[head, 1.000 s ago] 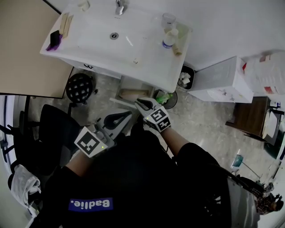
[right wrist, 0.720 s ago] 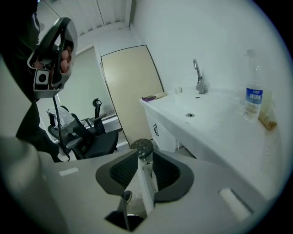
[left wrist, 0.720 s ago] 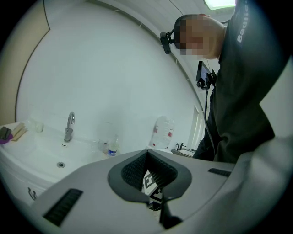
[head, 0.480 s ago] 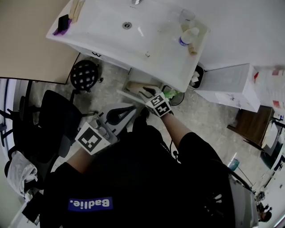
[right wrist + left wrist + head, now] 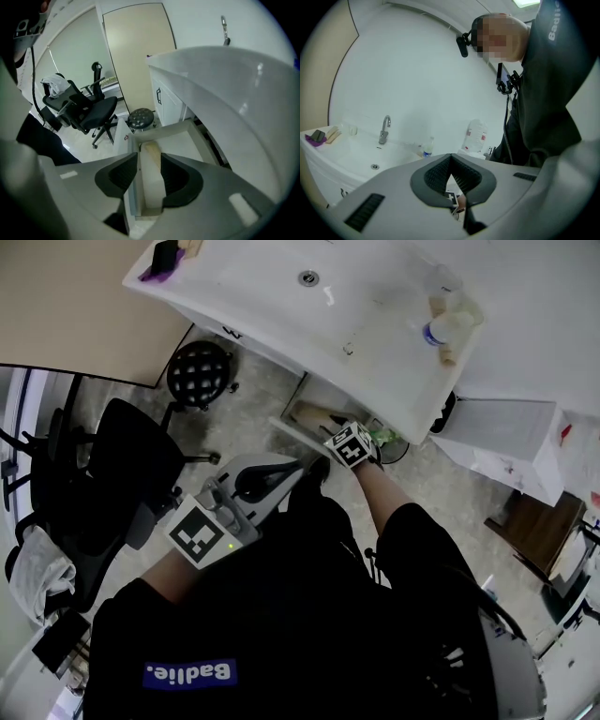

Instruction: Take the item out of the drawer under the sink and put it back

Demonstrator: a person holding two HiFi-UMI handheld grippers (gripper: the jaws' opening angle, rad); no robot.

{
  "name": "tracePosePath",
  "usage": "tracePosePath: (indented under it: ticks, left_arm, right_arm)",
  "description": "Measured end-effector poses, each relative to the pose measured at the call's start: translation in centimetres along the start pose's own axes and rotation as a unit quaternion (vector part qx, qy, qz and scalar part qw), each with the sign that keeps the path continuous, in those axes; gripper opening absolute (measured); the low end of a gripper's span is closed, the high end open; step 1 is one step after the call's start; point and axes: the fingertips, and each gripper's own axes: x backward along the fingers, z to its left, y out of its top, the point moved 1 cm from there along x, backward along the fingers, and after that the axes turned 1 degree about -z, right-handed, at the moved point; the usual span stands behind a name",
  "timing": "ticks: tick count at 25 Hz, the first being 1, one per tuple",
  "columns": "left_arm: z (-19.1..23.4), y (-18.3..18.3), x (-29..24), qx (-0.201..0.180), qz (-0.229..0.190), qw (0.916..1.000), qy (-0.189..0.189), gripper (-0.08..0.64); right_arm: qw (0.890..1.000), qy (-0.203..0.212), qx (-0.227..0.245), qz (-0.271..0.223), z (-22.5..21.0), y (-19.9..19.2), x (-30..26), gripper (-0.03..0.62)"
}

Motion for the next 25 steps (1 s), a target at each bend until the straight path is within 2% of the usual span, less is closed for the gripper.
tracePosePath:
  ticks: [4, 13, 20, 25]
  left_arm:
    - [0.8, -0.8, 0.9, 0.005, 0.008, 0.9999, 0.008, 0.006]
    - [1.9, -2.8, 2.1, 0.031, 0.009, 0.9992, 0.023, 0.006]
    - [2.0, -5.2, 2.6, 0.042, 0.027, 0.9985, 0.022, 0.006]
    - [2.4, -6.7, 2.7, 0.048, 0.039, 0.9978, 0.023, 0.006]
  right_arm:
    - [0.999, -0.008, 0.008, 0.052, -1.0, -1.7, -2.8, 0.132]
    - [0.989, -0.028, 0.055, 0.133, -3.3, -4.7, -6.9, 0.132]
    - [0.982, -0.034, 0.111, 0.150, -3.6, -4.7, -9.5, 0.132]
    - [0.971, -0.043, 0.145, 0.185, -4.3, -5.5, -11.4, 0.132]
